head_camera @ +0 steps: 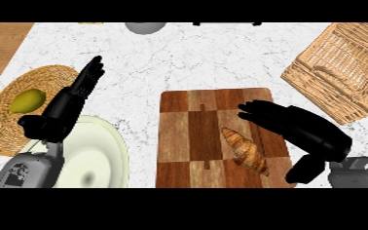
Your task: Pick the croissant from the cutting board and place it in the basket
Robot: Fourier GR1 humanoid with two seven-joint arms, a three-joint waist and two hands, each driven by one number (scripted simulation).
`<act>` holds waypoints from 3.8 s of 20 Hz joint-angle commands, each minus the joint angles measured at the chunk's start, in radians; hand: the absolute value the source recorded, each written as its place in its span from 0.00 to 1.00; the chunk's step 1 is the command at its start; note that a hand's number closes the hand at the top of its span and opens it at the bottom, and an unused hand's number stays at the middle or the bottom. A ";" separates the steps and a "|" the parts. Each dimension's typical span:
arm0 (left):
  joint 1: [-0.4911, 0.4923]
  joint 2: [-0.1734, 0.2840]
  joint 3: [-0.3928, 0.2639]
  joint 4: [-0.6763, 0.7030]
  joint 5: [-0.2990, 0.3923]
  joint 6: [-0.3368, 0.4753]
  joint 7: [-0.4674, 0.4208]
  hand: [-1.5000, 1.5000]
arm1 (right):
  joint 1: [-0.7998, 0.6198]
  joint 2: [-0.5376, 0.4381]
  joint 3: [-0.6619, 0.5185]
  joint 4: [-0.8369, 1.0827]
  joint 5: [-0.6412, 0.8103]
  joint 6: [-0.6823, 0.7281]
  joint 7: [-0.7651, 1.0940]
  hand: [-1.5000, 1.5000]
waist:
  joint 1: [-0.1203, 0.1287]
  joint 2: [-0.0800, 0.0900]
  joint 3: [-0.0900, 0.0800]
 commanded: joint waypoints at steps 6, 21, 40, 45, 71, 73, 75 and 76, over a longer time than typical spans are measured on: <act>0.023 -0.057 0.038 0.018 -0.053 -0.042 -0.022 0.50 | 0.042 0.057 -0.041 -0.077 0.002 0.092 -0.037 0.00 | -0.003 -0.001 0.000; 0.067 -0.075 0.120 -0.004 -0.102 -0.109 -0.054 0.50 | 0.133 0.136 0.046 -0.100 0.250 0.021 -0.028 0.00 | -0.003 -0.001 0.000; 0.048 -0.091 0.184 -0.032 -0.106 -0.184 -0.004 0.50 | 0.012 0.259 0.059 0.212 0.435 -0.048 -0.060 0.00 | 0.000 0.000 0.000; 0.035 -0.122 0.165 0.044 -0.144 -0.174 -0.082 0.50 | 0.031 0.237 0.085 0.283 0.475 -0.074 -0.122 0.00 | -0.001 0.000 0.000; -0.035 -0.144 0.163 -0.002 -0.134 -0.183 0.006 0.50 | -0.272 0.488 -0.295 0.485 0.499 -0.456 0.945 1.00 | 0.040 0.014 0.002; -0.011 -0.159 0.139 -0.031 -0.141 -0.180 0.043 0.50 | -0.319 0.488 -0.253 0.459 0.393 -0.522 1.040 1.00 | 0.044 0.005 0.002; -0.005 -0.174 0.130 -0.011 -0.160 -0.163 0.019 0.50 | -0.335 0.489 -0.197 0.463 0.314 -0.648 1.083 1.00 | 0.041 0.006 0.002; -0.003 -0.176 0.128 -0.039 -0.153 -0.166 0.019 0.50 | -0.367 0.489 -0.186 0.465 0.315 -0.709 1.075 1.00 | 0.043 0.004 0.001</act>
